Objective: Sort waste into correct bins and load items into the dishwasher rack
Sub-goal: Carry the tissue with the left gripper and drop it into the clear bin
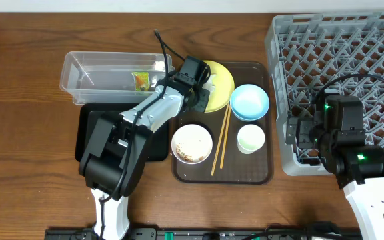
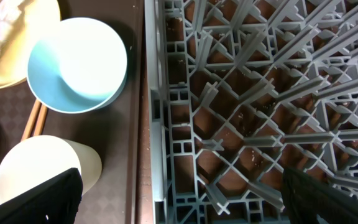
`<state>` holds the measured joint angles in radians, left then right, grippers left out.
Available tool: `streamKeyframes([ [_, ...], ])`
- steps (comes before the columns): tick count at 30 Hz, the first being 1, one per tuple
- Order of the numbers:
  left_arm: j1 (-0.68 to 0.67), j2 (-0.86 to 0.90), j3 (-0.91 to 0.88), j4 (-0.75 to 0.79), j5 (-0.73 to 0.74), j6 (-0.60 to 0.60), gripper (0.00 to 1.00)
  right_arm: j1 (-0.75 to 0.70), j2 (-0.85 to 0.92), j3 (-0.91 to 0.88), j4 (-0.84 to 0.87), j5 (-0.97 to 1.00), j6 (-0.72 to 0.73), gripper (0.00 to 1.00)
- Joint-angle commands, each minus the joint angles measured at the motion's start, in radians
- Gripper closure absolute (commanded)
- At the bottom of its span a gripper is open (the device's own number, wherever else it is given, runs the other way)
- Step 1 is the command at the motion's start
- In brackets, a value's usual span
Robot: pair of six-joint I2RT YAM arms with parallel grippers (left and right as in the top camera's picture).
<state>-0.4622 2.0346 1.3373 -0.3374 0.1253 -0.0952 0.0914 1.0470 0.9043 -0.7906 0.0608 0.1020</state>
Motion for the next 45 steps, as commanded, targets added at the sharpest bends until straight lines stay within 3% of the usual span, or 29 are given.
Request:
streamKeyframes([
  [1,0.002,-0.063,0.002,-0.009,-0.010,0.009,0.94,-0.014,-0.002,0.025,-0.006,0.010,-0.006,0.01],
  [9,0.067,-0.320,0.002,-0.116,-0.037,0.003,0.94,-0.014,-0.002,0.025,-0.009,0.013,-0.006,0.01],
  [15,0.212,-0.436,0.002,-0.179,-0.188,-0.146,0.94,-0.014,-0.002,0.025,-0.006,0.014,-0.006,0.01],
  [21,0.329,-0.402,0.002,-0.212,-0.189,-0.287,0.90,-0.014,-0.002,0.025,-0.009,0.014,-0.006,0.01],
  [23,0.345,-0.385,0.002,-0.213,-0.189,-0.288,0.83,-0.014,-0.002,0.025,-0.009,0.014,-0.006,0.01],
  [24,0.349,-0.379,0.002,-0.211,-0.190,-0.288,0.65,-0.014,-0.002,0.025,-0.008,0.014,-0.006,0.01],
  [26,0.350,-0.379,0.002,-0.196,-0.189,-0.282,0.44,-0.014,-0.002,0.025,-0.009,0.014,-0.006,0.01],
  [28,0.349,-0.395,0.004,-0.185,-0.183,-0.280,0.41,-0.014,-0.002,0.025,-0.010,0.014,-0.006,0.01],
  [34,0.284,-0.477,0.004,-0.251,-0.027,-0.258,0.42,-0.014,-0.002,0.025,-0.010,0.014,-0.006,0.01],
  [40,0.120,-0.470,-0.001,-0.443,-0.024,-0.258,0.43,-0.014,-0.002,0.025,-0.010,0.014,-0.006,0.01],
  [45,-0.035,-0.436,-0.037,-0.454,-0.028,-0.297,0.44,-0.014,-0.002,0.025,-0.010,0.014,-0.006,0.01],
])
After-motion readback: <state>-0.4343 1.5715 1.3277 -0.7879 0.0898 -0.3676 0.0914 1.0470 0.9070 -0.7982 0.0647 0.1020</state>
